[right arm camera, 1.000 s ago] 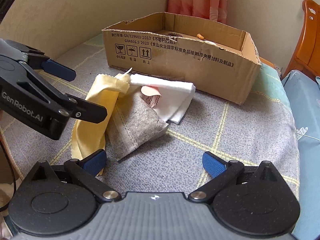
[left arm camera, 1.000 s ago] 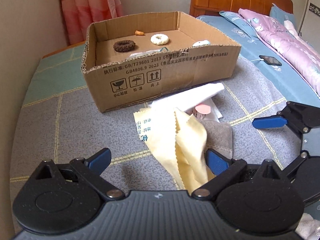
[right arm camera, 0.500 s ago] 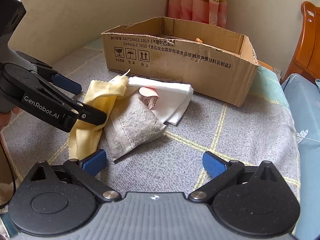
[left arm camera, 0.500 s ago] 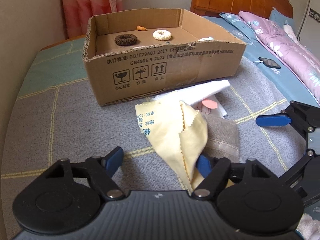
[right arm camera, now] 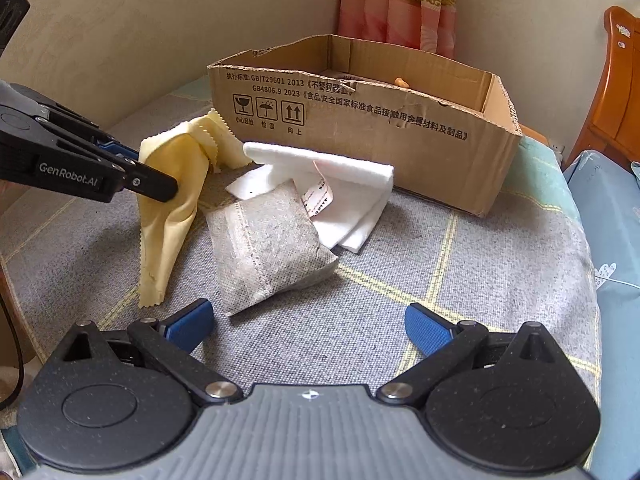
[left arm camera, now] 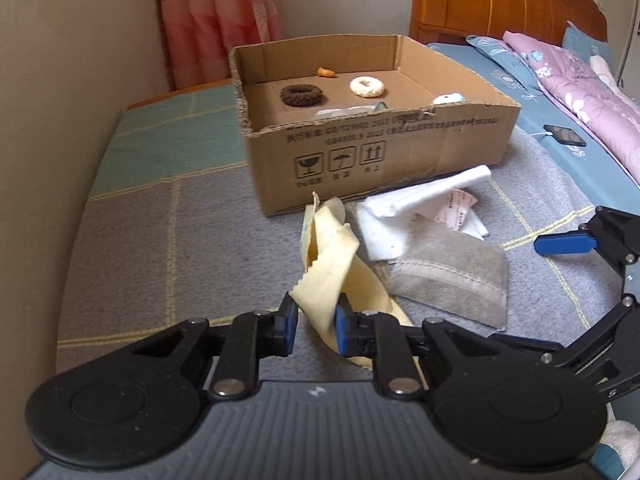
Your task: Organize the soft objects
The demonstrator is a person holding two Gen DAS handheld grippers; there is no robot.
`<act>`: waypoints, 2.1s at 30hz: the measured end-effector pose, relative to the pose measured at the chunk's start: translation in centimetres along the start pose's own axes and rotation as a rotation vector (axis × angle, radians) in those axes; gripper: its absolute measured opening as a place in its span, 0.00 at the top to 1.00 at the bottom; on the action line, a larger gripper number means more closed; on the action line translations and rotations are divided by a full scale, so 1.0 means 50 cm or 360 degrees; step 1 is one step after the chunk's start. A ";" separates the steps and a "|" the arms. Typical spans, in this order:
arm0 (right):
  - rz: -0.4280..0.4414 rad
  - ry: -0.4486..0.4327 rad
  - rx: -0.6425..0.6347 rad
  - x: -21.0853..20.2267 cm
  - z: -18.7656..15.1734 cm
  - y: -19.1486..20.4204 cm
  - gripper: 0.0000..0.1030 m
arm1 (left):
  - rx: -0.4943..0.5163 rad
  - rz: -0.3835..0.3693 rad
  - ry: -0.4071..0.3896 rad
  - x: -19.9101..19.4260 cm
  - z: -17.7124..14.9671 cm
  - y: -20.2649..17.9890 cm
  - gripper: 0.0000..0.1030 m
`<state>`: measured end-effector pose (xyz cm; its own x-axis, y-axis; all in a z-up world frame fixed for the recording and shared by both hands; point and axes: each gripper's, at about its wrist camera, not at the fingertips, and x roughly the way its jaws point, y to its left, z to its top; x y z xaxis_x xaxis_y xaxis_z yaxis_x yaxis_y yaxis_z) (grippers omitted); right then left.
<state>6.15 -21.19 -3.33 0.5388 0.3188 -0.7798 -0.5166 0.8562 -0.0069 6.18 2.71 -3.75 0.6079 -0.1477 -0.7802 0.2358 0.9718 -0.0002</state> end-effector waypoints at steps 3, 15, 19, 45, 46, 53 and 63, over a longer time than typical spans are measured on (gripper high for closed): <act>0.0000 -0.0015 -0.0064 0.004 0.007 0.015 0.00 | -0.0045 0.0025 0.0007 0.000 -0.009 0.015 0.81; 0.0100 -0.0060 -0.0303 0.041 0.066 0.076 0.25 | -0.0081 -0.0009 -0.0027 -0.007 -0.019 0.018 0.54; 0.0056 -0.0073 -0.0319 0.024 0.055 0.079 0.51 | -0.0083 -0.0001 -0.0035 -0.007 -0.019 0.020 0.46; -0.0026 -0.0032 -0.0123 -0.050 0.007 0.006 0.40 | -0.0073 0.0048 -0.0030 0.071 0.005 0.036 0.12; -0.0027 -0.0034 -0.0120 -0.050 0.006 0.003 0.40 | -0.0083 0.0040 -0.0032 0.075 0.008 0.040 0.12; -0.0039 -0.0043 -0.0071 -0.049 0.003 -0.011 0.32 | -0.0041 -0.0014 -0.0062 0.086 0.028 0.031 0.28; -0.0024 -0.0059 -0.0044 -0.051 -0.001 -0.015 0.31 | 0.0035 -0.0104 -0.0041 0.050 0.018 -0.008 0.91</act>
<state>5.13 -22.63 -1.38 0.5710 0.3213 -0.7555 -0.5261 0.8497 -0.0363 8.31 1.79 -5.13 0.6098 -0.2154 -0.7627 0.2921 0.9557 -0.0364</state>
